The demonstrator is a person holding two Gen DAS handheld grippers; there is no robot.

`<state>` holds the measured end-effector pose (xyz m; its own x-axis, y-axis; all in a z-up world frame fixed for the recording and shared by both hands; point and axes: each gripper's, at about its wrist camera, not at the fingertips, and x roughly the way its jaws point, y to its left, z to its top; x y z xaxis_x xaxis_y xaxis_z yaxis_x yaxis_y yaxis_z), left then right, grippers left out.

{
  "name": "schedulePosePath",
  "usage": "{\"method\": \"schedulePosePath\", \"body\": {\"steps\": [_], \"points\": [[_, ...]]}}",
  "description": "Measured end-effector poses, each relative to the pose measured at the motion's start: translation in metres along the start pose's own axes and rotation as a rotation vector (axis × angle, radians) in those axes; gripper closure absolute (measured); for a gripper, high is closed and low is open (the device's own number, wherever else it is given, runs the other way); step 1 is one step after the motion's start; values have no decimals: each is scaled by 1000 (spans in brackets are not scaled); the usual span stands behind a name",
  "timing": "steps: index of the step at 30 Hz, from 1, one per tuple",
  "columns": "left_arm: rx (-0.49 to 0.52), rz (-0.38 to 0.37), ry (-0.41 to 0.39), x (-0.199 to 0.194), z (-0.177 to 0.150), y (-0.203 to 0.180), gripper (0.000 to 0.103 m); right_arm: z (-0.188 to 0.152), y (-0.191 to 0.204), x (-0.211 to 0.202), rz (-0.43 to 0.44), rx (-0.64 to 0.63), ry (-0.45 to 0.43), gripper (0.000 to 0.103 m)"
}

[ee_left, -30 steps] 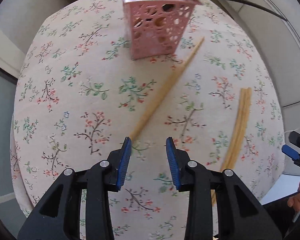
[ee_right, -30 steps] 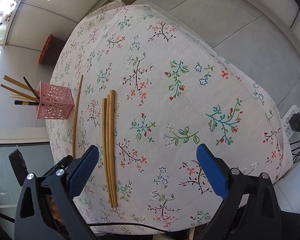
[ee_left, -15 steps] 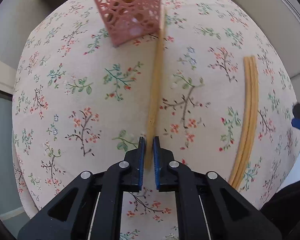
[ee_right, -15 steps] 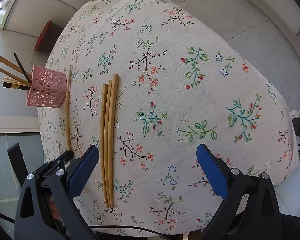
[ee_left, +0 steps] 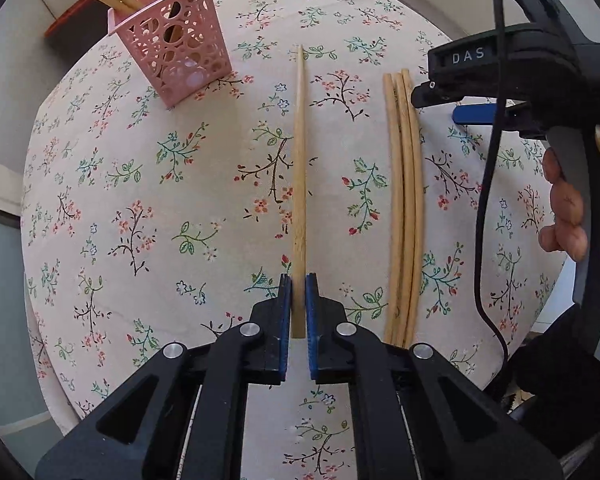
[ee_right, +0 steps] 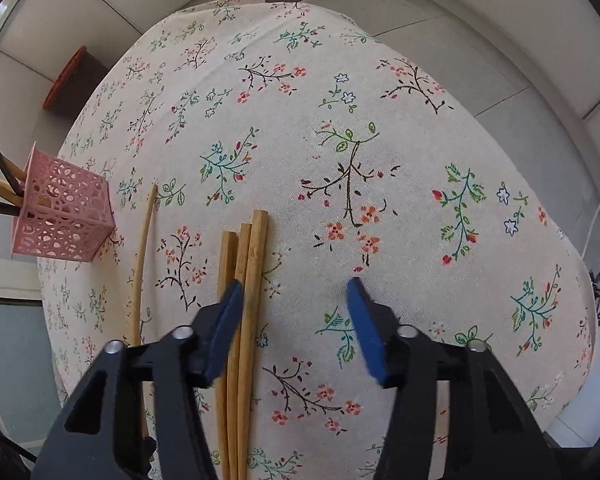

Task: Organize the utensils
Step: 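Grasp a wooden chopstick from the bundle with the right tool, then lift both wooden chopsticks upright and carry them over the pink holder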

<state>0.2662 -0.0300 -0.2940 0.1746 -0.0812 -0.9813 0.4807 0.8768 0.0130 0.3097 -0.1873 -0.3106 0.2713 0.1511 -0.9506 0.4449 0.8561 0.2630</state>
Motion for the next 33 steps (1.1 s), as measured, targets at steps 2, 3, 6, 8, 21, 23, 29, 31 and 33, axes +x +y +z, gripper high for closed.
{"method": "schedulePosePath", "body": {"steps": [2,3,6,8,21,23,29,31,33], "points": [[-11,-4,-9,-3,-4,4,97,1,4,2,-19,-18,-3,57],[-15,-6,-10,-3,-3,6,97,1,6,2,-30,-25,-2,55],[-19,-2,-9,-4,-7,13,97,0,12,4,-40,-23,-13,49],[-19,3,-6,-8,-16,11,97,0,18,6,-60,-46,-22,46],[-67,-57,-128,-62,-58,-2,97,-30,-19,-51,141,-112,-102,95],[-97,-71,-205,-82,-68,-4,97,-46,-16,-88,189,-190,-189,95],[-180,-34,-473,-157,-78,-5,97,-77,-6,-181,326,-342,-449,95],[-198,-20,-533,-177,-75,-3,97,-79,-2,-200,356,-370,-484,95],[-216,-17,-574,-192,-72,2,97,-79,4,-217,380,-389,-518,95]]}}
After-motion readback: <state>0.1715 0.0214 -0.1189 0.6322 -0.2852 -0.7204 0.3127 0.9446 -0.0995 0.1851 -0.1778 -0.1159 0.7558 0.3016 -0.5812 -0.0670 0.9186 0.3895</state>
